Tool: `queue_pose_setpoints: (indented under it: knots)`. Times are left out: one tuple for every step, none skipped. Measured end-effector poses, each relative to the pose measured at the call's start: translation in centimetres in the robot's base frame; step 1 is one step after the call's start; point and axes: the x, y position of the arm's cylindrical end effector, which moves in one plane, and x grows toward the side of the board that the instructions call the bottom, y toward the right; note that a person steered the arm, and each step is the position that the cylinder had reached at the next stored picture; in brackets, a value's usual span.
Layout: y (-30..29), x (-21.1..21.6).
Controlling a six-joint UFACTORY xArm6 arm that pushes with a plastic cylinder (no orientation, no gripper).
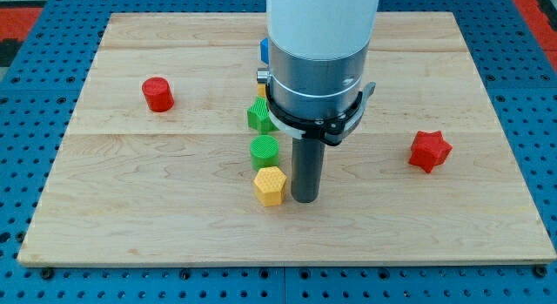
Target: Place your arm to the top of the red circle
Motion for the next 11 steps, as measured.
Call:
queue_pose_setpoints:
  knots:
    - [-1.6, 0.2]
    - [-1.9, 0.2]
    - [0.4, 5.7]
    - [-3.0, 7.9]
    - [-11.4, 7.1]
    - [-17.5, 7.1]
    - [-24.9, 3.4]
    - [-25.9, -5.3]
    - [-26.7, -14.0]
    - [-24.4, -19.9]
    - [-15.7, -17.5]
